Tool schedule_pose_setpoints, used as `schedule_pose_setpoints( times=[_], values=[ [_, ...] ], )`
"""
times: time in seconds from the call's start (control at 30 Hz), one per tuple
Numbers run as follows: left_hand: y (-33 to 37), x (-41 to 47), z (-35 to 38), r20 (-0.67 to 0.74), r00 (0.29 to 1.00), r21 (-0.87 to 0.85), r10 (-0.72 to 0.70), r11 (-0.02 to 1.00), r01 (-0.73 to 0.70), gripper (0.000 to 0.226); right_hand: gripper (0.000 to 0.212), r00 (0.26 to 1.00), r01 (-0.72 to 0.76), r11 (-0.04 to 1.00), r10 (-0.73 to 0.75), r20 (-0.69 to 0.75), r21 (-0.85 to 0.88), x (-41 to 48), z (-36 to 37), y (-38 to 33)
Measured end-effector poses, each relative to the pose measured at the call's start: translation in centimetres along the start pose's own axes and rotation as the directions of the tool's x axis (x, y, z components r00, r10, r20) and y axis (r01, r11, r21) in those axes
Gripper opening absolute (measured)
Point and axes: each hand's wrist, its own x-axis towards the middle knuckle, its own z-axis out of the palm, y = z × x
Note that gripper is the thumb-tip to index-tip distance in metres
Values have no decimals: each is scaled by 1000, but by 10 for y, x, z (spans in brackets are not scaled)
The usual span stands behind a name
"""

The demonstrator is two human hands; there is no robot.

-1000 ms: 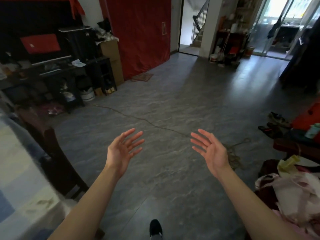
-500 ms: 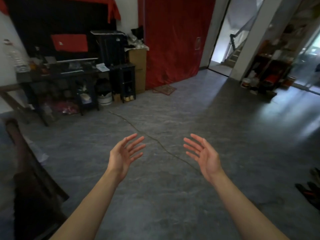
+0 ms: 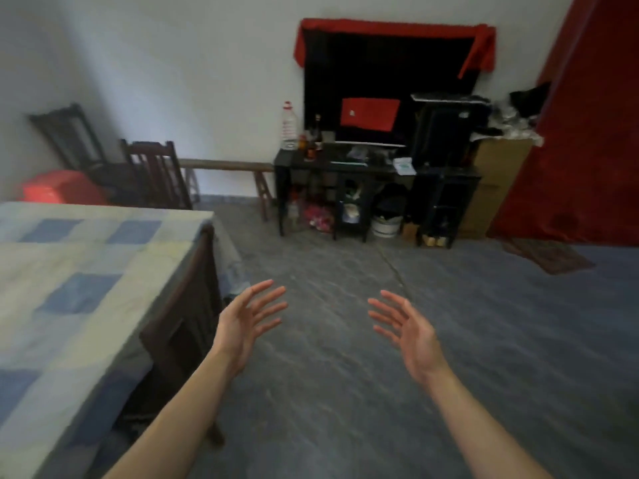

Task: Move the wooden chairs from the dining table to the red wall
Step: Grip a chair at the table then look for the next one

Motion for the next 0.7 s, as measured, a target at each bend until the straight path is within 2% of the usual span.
schedule_pose_setpoints(
  times=[0.13, 0.3, 0.43, 0.53, 0.6, 0.7],
  values=[
    [24, 11, -19, -228, 969, -37, 98, 993, -109, 41, 44, 984, -57, 997, 64, 166, -49, 81, 31, -21],
    [42, 20, -67, -447, 873, -24, 193, 974, -227, 40, 44, 922, -89, 989, 127, 366, -118, 173, 99, -11],
    [45, 44, -106, -588, 765, 10, 263, 948, -318, 37, 46, 881, -73, 977, 157, 446, -199, 236, 157, 3],
    [48, 69, -139, -688, 645, 102, 332, 925, -367, 31, 42, 856, -33, 964, 163, 490, -263, 280, 197, 11],
    [50, 84, -155, -727, 572, 171, 380, 907, -385, 32, 39, 832, 28, 955, 142, 536, -297, 310, 225, 11],
    [51, 98, -175, -755, 510, 217, 411, 892, -396, 31, 39, 797, 60, 939, 159, 583, -338, 347, 272, 11]
  ],
)
